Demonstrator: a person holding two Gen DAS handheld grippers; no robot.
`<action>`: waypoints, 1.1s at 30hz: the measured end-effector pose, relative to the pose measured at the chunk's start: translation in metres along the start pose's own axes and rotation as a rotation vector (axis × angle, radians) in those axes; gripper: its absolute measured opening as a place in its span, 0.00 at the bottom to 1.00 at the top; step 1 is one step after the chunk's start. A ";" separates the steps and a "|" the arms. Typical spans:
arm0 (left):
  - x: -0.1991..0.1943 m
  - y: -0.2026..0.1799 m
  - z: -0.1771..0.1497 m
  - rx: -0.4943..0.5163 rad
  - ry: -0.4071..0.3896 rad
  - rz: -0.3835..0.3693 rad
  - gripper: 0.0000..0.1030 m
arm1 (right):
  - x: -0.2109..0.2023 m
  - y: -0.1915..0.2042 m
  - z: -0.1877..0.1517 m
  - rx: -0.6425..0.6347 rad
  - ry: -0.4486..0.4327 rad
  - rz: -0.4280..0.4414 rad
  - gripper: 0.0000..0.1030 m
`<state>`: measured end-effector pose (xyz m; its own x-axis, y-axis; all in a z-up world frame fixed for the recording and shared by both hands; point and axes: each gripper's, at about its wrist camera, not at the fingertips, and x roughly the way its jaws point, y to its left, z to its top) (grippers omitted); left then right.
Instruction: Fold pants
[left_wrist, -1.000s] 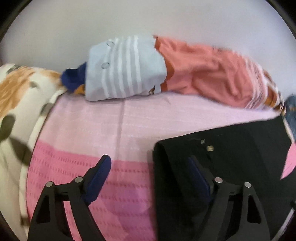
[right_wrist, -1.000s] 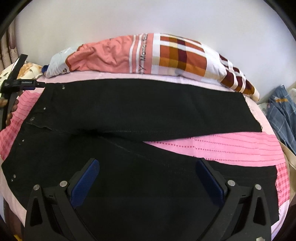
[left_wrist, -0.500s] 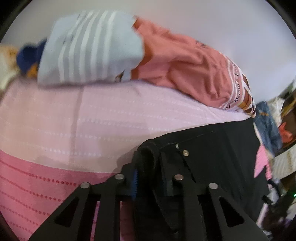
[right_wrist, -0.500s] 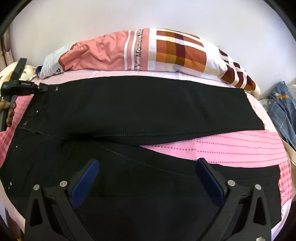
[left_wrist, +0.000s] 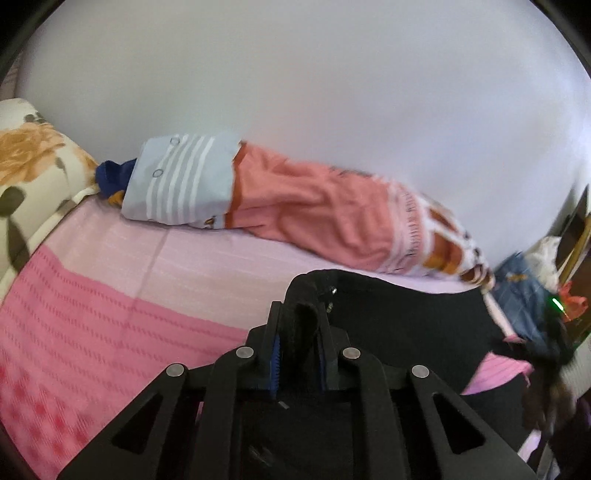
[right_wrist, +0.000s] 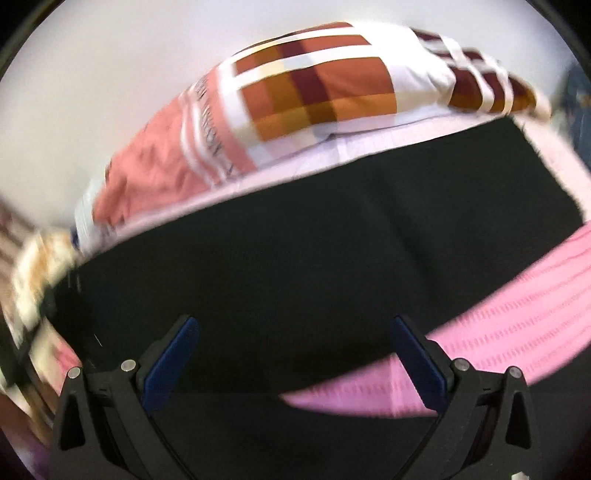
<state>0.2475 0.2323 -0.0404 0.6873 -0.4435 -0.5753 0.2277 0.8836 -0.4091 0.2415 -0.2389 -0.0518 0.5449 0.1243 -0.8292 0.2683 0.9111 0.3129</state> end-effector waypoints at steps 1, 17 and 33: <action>-0.006 -0.004 -0.005 -0.006 -0.011 -0.008 0.15 | 0.005 -0.001 0.014 0.026 0.028 0.029 1.00; -0.074 -0.033 -0.061 -0.076 -0.077 -0.067 0.15 | 0.099 -0.014 0.077 0.407 0.398 0.215 0.31; -0.110 -0.007 -0.090 -0.202 -0.016 -0.059 0.19 | -0.013 -0.037 -0.057 0.336 0.134 0.218 0.06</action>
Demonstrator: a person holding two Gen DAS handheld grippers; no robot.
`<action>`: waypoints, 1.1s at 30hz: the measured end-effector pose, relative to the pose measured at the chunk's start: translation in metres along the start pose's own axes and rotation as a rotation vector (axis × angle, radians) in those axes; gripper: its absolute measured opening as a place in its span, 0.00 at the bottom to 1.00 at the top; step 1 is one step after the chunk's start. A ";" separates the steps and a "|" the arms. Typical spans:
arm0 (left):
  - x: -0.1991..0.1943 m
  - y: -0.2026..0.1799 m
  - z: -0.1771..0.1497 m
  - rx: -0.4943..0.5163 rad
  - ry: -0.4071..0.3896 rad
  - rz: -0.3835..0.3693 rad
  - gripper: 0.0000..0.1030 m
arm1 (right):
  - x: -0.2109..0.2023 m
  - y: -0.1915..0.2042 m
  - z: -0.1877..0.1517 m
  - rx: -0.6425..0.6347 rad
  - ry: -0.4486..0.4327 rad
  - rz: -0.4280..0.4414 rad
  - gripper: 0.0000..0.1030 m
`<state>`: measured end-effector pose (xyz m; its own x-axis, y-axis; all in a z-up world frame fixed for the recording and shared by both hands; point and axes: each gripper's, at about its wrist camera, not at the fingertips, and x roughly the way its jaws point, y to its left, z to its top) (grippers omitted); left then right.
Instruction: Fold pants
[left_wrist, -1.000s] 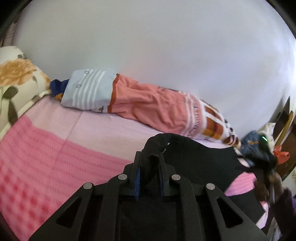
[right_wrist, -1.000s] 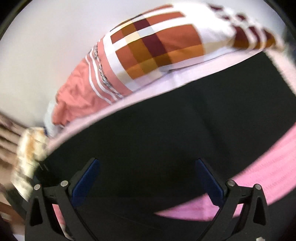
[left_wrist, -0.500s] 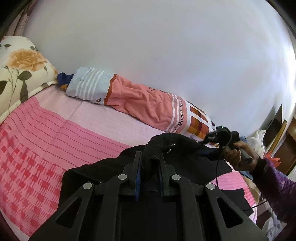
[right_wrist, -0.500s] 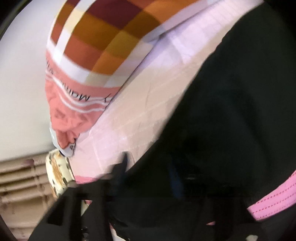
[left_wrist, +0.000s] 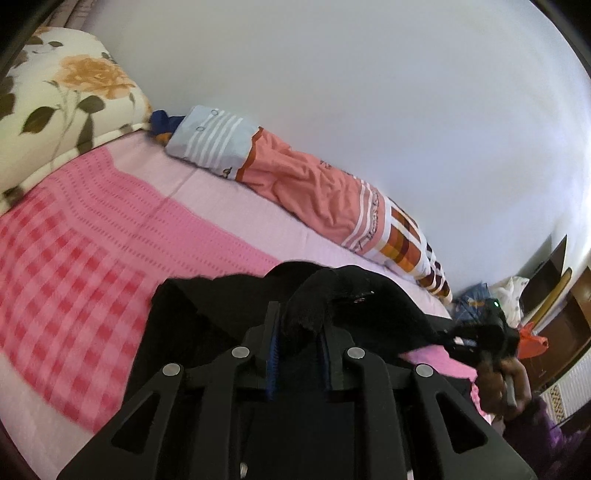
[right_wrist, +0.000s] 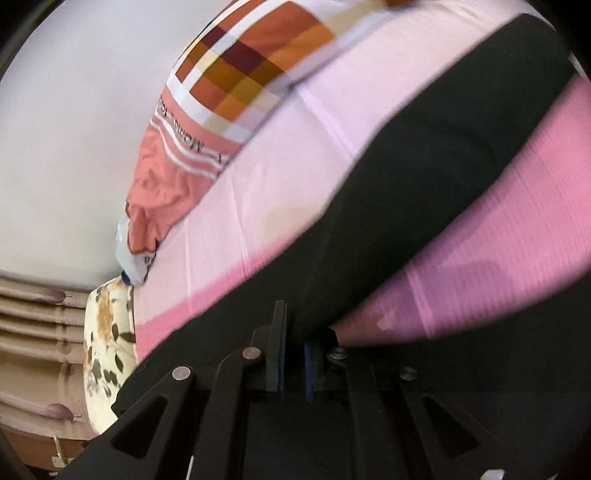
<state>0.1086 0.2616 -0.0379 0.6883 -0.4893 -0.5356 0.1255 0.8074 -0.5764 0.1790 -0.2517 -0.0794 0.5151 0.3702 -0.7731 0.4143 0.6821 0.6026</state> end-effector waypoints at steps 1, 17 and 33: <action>-0.006 0.001 -0.006 0.001 0.005 0.007 0.20 | -0.003 -0.006 -0.014 0.012 -0.001 0.003 0.06; -0.050 0.075 -0.099 -0.155 0.090 0.148 0.17 | -0.005 -0.050 -0.153 0.009 0.034 -0.071 0.06; -0.103 0.031 -0.076 -0.037 -0.089 0.365 0.22 | -0.031 -0.103 -0.150 0.134 -0.074 0.206 0.17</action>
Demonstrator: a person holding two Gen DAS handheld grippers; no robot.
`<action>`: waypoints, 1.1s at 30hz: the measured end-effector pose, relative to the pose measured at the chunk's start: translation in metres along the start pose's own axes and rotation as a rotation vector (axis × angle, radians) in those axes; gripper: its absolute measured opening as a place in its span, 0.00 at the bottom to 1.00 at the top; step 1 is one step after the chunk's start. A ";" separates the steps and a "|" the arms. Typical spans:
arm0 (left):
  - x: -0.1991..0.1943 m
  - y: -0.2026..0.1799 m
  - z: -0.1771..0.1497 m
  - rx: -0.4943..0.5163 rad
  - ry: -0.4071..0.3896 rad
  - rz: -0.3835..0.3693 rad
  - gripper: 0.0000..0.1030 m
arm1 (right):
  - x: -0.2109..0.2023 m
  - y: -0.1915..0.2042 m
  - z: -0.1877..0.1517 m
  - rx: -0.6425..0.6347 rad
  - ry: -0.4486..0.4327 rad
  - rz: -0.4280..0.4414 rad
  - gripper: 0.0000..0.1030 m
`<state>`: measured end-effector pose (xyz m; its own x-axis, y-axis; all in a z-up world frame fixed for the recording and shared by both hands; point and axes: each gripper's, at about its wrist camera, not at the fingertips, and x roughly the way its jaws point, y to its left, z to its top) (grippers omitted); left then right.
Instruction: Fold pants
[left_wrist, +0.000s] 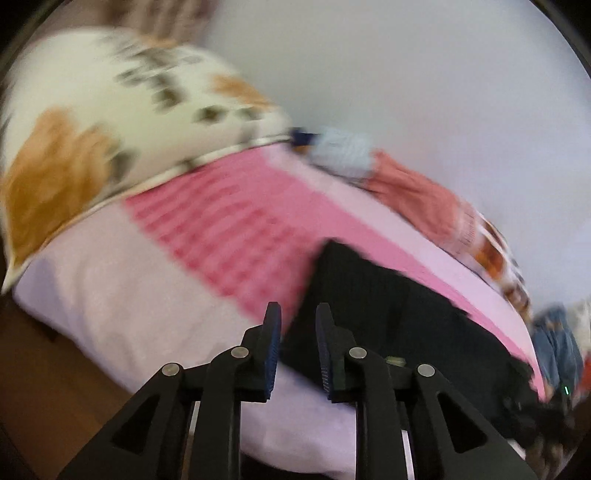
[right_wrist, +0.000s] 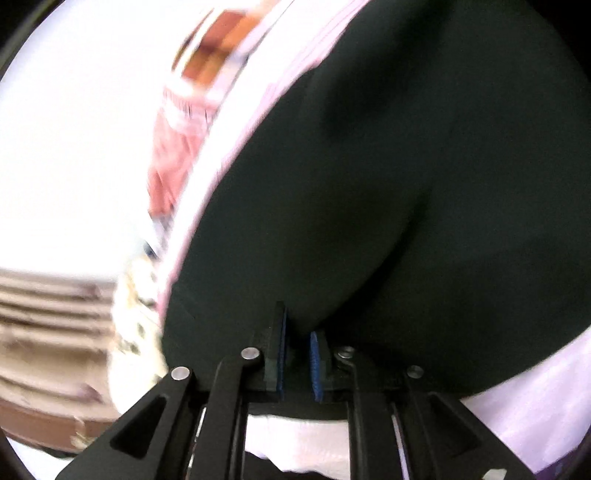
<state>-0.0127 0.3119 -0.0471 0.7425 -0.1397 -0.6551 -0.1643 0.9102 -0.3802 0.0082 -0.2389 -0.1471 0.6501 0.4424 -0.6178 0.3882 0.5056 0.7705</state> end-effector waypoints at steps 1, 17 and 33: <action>0.001 -0.021 0.001 0.050 0.017 -0.053 0.26 | -0.004 -0.004 0.005 0.008 -0.017 0.017 0.20; 0.086 -0.320 -0.131 0.501 0.485 -0.561 0.49 | -0.058 -0.081 0.098 0.210 -0.217 0.256 0.33; 0.124 -0.335 -0.170 0.525 0.528 -0.464 0.49 | -0.101 -0.121 0.128 0.335 -0.338 0.160 0.30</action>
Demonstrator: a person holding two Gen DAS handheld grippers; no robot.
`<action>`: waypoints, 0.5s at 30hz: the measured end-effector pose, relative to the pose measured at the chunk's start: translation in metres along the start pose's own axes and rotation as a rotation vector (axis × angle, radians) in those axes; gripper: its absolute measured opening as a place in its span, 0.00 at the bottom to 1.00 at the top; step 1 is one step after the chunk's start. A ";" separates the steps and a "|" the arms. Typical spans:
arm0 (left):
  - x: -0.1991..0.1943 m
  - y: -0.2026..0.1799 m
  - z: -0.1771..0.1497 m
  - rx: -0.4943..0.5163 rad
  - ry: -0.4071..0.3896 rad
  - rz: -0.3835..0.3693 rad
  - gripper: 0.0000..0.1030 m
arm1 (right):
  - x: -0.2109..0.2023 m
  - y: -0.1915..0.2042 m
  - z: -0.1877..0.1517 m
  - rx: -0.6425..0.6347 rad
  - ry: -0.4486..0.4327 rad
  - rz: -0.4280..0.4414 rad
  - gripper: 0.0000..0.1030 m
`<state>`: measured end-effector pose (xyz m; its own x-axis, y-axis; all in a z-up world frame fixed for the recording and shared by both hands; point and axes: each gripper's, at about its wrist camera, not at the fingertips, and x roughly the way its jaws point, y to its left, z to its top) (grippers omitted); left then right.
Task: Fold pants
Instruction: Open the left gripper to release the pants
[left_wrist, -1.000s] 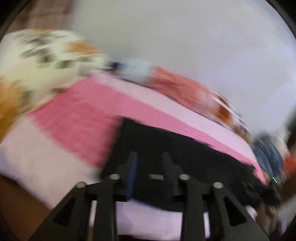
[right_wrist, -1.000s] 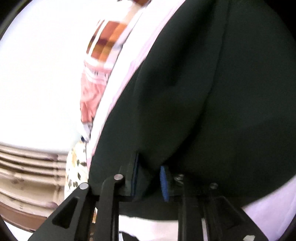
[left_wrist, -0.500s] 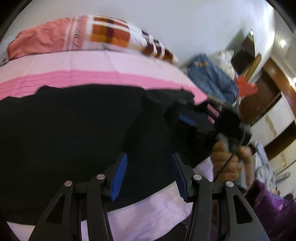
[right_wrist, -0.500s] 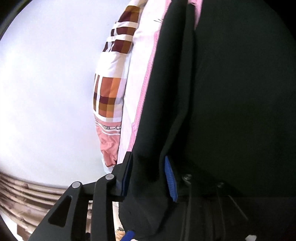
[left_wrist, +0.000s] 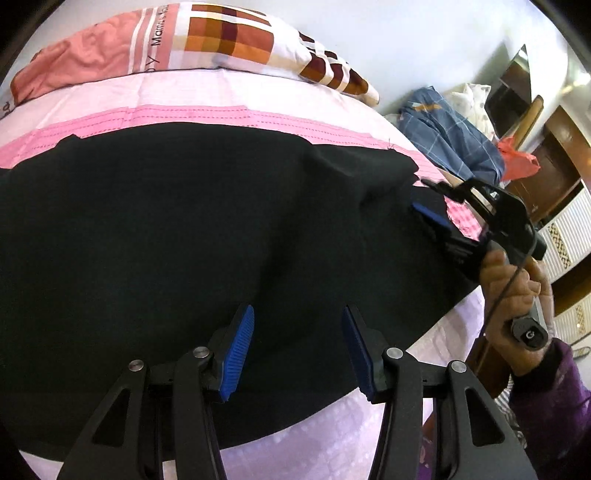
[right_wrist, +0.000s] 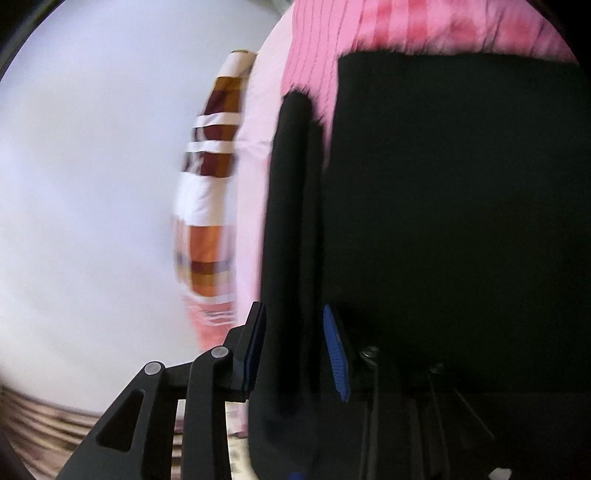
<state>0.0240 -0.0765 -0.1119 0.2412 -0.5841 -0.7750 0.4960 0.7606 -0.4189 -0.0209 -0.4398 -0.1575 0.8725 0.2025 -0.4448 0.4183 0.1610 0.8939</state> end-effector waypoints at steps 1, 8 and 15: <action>0.001 0.000 0.000 0.005 -0.003 0.002 0.49 | -0.001 0.000 0.001 -0.004 0.000 -0.038 0.29; 0.001 0.003 -0.005 0.033 -0.025 -0.011 0.49 | 0.019 0.016 0.015 -0.069 0.025 -0.130 0.28; 0.001 0.007 -0.005 0.017 -0.019 -0.034 0.49 | 0.014 0.008 0.018 -0.007 0.047 -0.039 0.29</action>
<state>0.0236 -0.0707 -0.1177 0.2400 -0.6149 -0.7512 0.5183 0.7354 -0.4365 -0.0012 -0.4528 -0.1551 0.8424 0.2411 -0.4819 0.4503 0.1763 0.8753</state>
